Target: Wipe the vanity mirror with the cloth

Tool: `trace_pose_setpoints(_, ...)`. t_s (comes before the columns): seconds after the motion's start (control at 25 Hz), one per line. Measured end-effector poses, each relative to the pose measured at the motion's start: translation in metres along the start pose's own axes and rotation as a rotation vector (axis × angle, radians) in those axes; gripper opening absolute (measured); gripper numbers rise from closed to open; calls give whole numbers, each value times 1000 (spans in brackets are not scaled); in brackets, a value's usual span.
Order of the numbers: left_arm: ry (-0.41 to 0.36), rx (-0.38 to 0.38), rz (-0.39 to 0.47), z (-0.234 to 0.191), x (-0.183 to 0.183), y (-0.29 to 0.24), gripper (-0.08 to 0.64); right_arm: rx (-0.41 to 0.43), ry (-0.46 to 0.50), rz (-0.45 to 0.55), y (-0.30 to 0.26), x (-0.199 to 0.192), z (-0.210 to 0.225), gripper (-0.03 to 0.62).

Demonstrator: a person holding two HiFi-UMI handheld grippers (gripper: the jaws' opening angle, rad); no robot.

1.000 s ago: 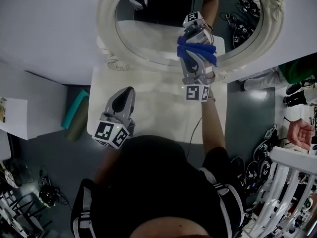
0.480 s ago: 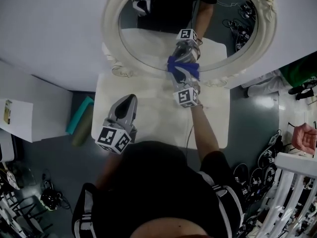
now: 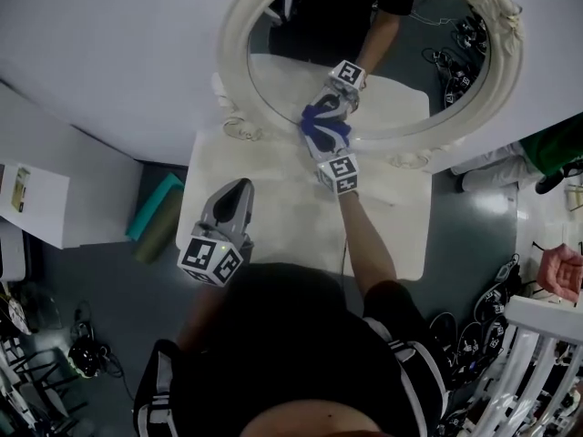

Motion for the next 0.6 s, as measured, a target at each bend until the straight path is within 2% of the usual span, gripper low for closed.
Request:
trace_pose_setpoints(0.12,-1,3,10,-3,2,6,11,95,-278,217,-14,43,-17,60)
trace_pose_setpoints(0.2,-4,4,22,-6,7,8,11,111,-359,363,-8,89,-26,60)
trace_pose_setpoints(0.28,-10,2,41,-9,15,8,11,120,-360,468,6,142,-34,60)
trace_pose_setpoints(0.44,-44,-45,108,-9,45,-4,11,131,-337,609,51,232,-47,60)
trace_pose_setpoints(0.52,-70,-73,151,-5,61,-10,11,93,-313,649,79,263,-50,61)
trace_pose_setpoints(0.6,-82,-101,176,2,70,-18,11,5,-243,636,104,280,-51,61)
Point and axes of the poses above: the fingertips, and each gripper's own axes: y backward along the fingers, z to its right, x out of its top, the point moved 5 cm from there along y, backward along the fingers
